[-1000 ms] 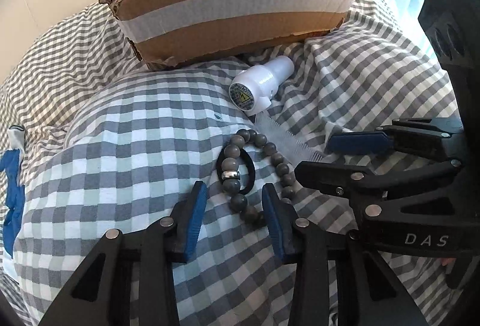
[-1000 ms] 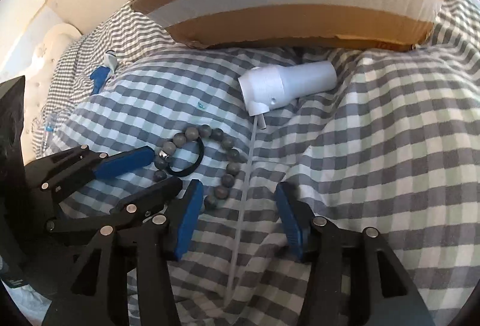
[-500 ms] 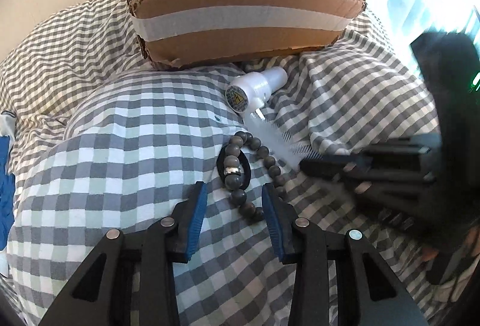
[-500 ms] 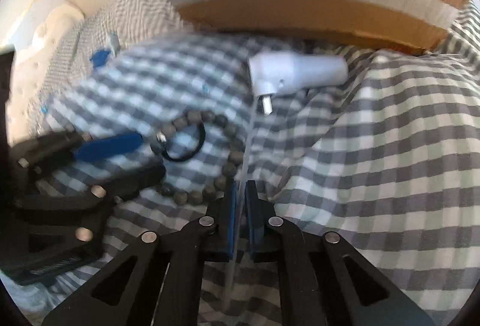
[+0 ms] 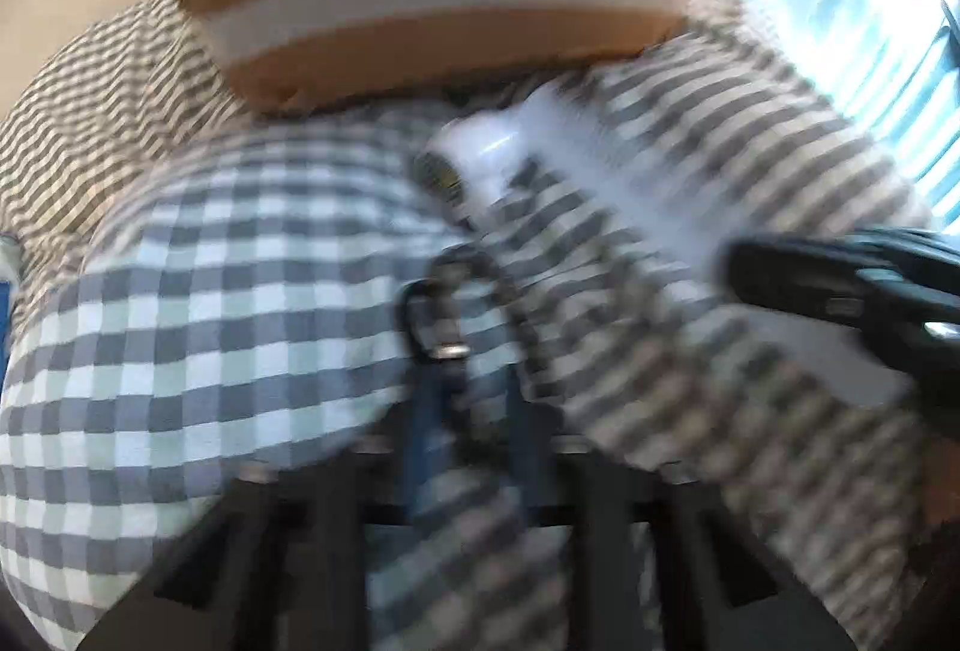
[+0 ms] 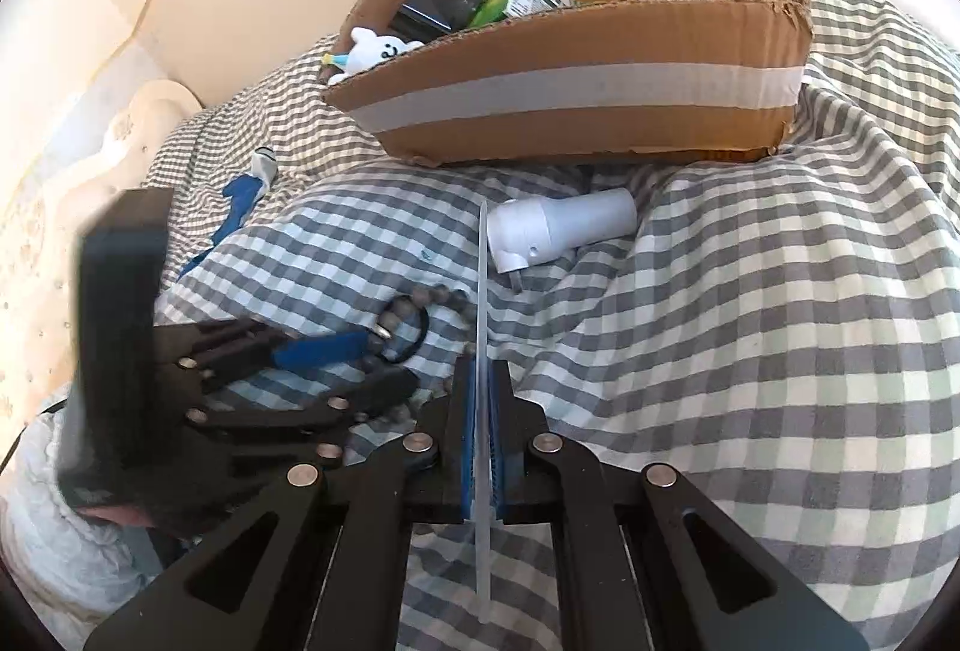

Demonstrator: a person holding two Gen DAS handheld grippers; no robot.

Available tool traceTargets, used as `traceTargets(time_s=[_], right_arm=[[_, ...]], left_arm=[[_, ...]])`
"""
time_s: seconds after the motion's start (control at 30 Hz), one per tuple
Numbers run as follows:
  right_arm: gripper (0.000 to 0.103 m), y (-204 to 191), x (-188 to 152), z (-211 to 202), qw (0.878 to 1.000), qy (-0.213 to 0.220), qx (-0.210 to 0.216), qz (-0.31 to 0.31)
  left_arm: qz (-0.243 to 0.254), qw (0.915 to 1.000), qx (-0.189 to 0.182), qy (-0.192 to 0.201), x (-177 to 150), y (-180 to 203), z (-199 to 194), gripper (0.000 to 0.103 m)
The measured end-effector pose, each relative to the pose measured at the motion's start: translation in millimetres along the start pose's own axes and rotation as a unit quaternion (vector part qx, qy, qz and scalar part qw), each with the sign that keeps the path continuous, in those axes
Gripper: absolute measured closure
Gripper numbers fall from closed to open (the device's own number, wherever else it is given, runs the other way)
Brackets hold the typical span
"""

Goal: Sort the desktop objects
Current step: 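Grasp the grey bead bracelet with the left gripper while the right gripper holds the comb, then carry the comb and bracelet into the cardboard box and release both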

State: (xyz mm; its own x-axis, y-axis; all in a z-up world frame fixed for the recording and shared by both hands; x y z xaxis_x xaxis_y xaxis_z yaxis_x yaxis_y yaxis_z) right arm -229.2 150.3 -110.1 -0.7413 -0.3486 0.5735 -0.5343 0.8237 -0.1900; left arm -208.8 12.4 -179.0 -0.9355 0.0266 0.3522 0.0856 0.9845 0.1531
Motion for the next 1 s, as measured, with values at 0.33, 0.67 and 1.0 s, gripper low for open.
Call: traceTargets(time_s=[0.33,0.67,1.0], right_arm=[[0.099,8,-4,-10,1.000,0.014,0.014,0.008],[0.099,4,-4,-23,1.000,0.026,-0.002,0.002],[0.099,-7,15,-55,0.997,0.057,-0.034,-0.032]], left_arm=[[-0.030,0.9987,-0.031,0.028,-2,-9,-39,0.092],[-0.018,0.9962,-0.027,0.080,2,2,-91,0.092],[0.008,0.9886,-0.045,0.143,18,18,-138,0.092]])
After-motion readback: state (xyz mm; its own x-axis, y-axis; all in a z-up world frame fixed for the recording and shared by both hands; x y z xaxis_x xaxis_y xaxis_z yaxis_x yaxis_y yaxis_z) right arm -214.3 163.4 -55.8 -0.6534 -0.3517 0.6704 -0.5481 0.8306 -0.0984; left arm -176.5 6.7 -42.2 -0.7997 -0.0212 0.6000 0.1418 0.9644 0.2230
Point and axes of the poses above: each gripper's, at about its wrist camera, not at the fingertips, and z roughly the way its jaws point, y to its right, x to its top, the point moved 1 cm from there along z, roughly the way its jaws point, and after that the axes turned 15 degrees about -z, right-handed, at the moved point
